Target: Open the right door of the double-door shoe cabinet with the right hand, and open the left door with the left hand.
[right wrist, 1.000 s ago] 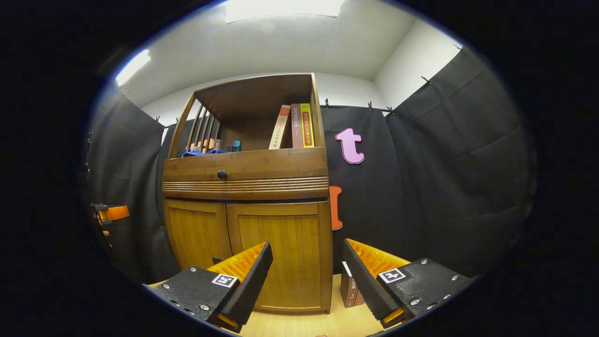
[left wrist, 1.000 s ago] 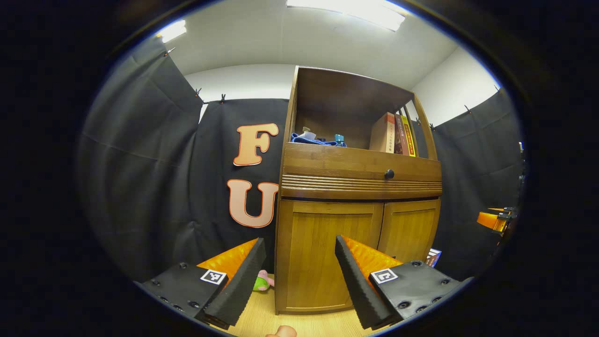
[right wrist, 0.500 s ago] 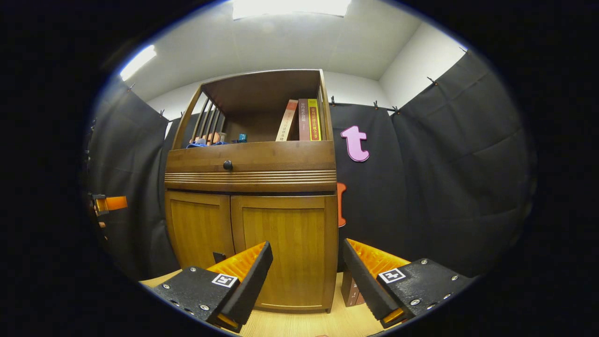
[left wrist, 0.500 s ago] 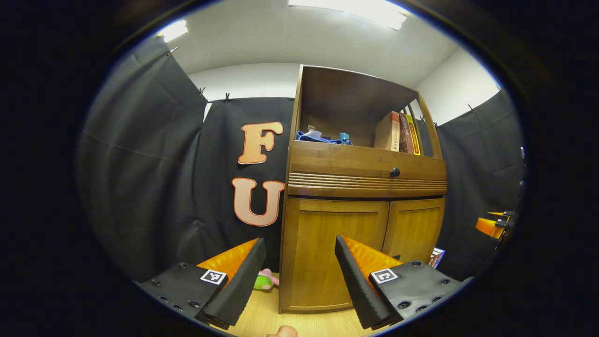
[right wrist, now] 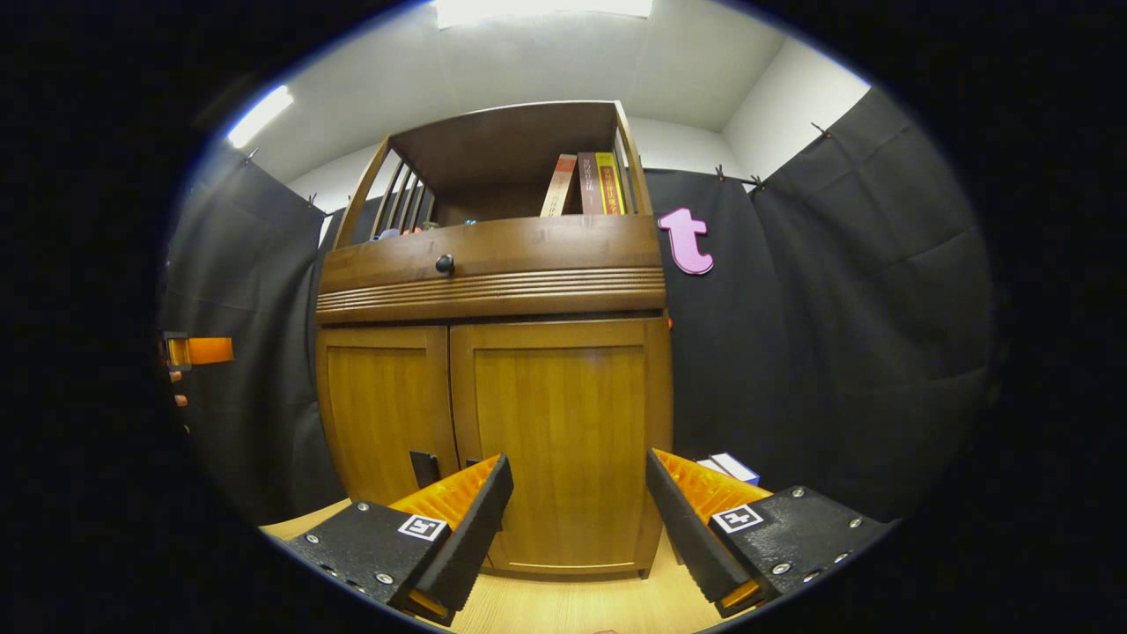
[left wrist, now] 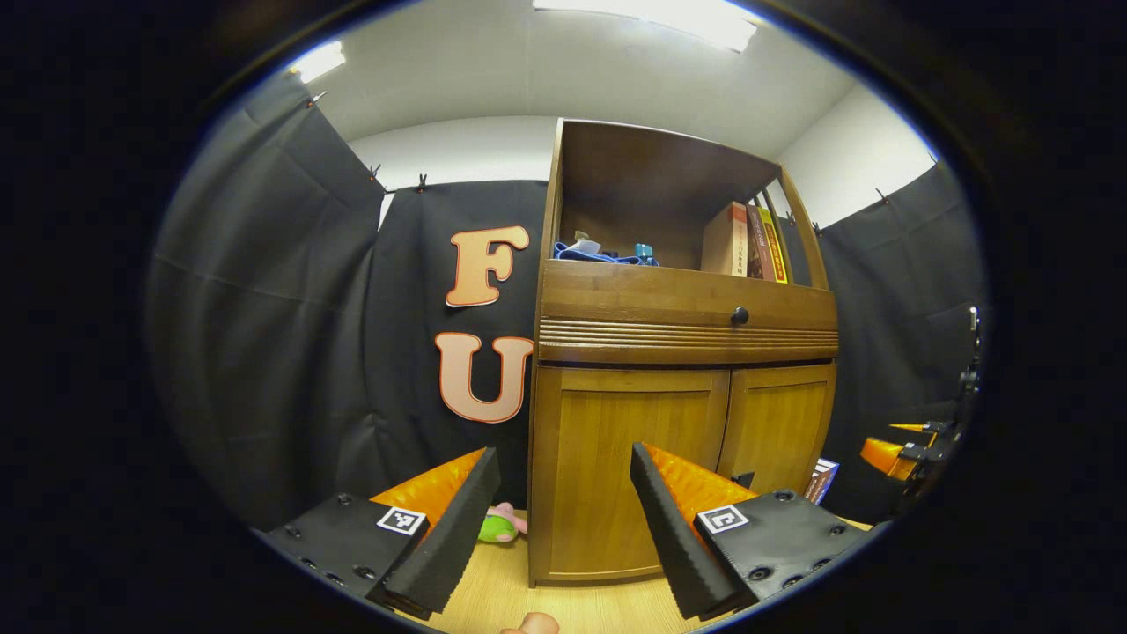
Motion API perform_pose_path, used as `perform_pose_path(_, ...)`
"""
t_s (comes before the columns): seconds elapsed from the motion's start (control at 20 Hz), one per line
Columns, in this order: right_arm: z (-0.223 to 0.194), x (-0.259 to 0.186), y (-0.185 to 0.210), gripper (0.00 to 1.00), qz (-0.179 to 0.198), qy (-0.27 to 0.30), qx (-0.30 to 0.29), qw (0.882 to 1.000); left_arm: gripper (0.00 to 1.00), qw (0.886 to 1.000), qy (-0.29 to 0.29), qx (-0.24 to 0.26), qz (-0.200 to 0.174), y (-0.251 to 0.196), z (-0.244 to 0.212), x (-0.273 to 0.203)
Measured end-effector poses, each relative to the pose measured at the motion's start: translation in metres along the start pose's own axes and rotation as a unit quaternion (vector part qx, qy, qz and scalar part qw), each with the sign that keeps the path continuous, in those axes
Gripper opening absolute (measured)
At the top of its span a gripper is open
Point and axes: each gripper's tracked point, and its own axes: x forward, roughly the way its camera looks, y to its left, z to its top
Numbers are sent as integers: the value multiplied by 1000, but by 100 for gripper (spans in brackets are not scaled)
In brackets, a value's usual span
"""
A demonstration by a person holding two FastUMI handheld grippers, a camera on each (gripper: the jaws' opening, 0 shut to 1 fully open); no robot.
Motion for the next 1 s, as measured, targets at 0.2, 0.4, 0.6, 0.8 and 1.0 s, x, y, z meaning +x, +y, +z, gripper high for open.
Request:
perform_pose_path(0.2,-27,18,25,94,23,12,16,1000,95,1000,7,4,1,2,-7,1)
perform_pose_path(0.4,-44,36,43,94,30,13,18,999,95,1000,15,21,16,12,-16,-1)
perform_pose_path(0.6,-70,58,63,94,35,28,13,999,95,1000,6,24,17,18,-10,-7)
perform_pose_path(0.8,-103,87,82,94,41,46,4,998,95,1000,4,23,14,21,-12,-8)
perform_pose_path(1.0,-128,117,93,94,39,64,-13,997,95,1000,10,20,14,26,-17,-5)
